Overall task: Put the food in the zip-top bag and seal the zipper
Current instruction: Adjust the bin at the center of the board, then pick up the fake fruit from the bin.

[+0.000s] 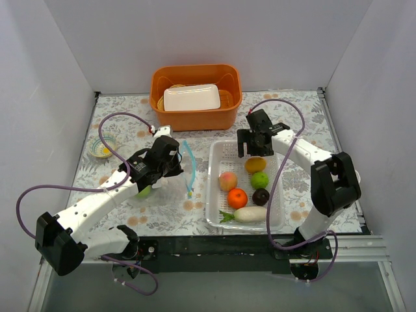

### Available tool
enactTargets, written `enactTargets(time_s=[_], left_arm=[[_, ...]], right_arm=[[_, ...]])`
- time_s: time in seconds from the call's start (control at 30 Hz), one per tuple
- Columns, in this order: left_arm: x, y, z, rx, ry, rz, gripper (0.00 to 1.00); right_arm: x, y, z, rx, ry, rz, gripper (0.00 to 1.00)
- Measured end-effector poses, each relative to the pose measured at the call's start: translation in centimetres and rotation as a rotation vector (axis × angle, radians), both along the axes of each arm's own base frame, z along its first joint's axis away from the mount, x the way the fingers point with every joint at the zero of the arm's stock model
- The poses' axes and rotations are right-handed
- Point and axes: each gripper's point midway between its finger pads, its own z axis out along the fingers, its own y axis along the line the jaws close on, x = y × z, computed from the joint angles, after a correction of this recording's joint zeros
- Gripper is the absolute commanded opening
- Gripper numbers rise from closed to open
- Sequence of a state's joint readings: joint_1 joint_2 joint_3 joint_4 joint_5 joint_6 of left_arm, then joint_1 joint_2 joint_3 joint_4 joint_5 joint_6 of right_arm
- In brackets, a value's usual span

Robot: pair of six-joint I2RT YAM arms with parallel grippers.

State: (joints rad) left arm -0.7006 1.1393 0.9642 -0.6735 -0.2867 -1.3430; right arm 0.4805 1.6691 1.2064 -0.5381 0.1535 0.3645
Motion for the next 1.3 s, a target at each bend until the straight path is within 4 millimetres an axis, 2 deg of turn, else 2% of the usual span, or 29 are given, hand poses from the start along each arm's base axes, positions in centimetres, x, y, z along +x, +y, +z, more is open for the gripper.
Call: enactTargets(time_s=[0.1,0.4,0.5,0.6,0.73,0.83,0.93,1.03,1.13,1.3], left_arm=[[0.1,0.3,0.0,0.012,-0.005,0.006,0.00],[0.0,0.9,0.0,0.034,-0.010,0.021,0.00],[-0.1,1.0,0.2,0.033,-0.014,0.024,0.00],[-0.1,1.1,0.4,0.030,-0.020,0.028,0.00],[-0.1,1.1,0.4,0.029,-0.021,0.029,0.00],[0.0,1.1,0.4,0.028,-0.021,0.029,0.00],[0.0,1.1,0.3,0.030,-0.019,0.029,0.00],[0.0,1.1,0.2,0.037,-0.012,0.029,0.00],[0.1,1.0,0.5,0.032,-0.017,0.029,0.00],[0.1,0.7,0.6,0.021,-0.016,0.021,0.00]], right_arm=[[1.4,0.6,-0.2,-0.005,-0.013,0.029,0.93],[6.2,3.2,1.0,-0.020,-0.071,0.168,0.93],[6.8,3.5,1.0,-0.029,-0.070,0.187,0.92],[6.5,3.6,1.0,-0.016,-0.063,0.197,0.92],[3.8,3.7,1.6,0.053,-0.053,0.218,0.92],[1.4,3.9,3.5,0.121,-0.071,0.236,0.91],[-0.4,4.9,5.5,0.184,-0.109,0.271,0.91],[-2.2,6.2,6.3,0.230,-0.111,0.321,0.91],[-4.0,7.0,5.2,0.247,-0.080,0.364,0.90],[-5.9,6.6,2.4,0.240,0.008,0.357,0.89]])
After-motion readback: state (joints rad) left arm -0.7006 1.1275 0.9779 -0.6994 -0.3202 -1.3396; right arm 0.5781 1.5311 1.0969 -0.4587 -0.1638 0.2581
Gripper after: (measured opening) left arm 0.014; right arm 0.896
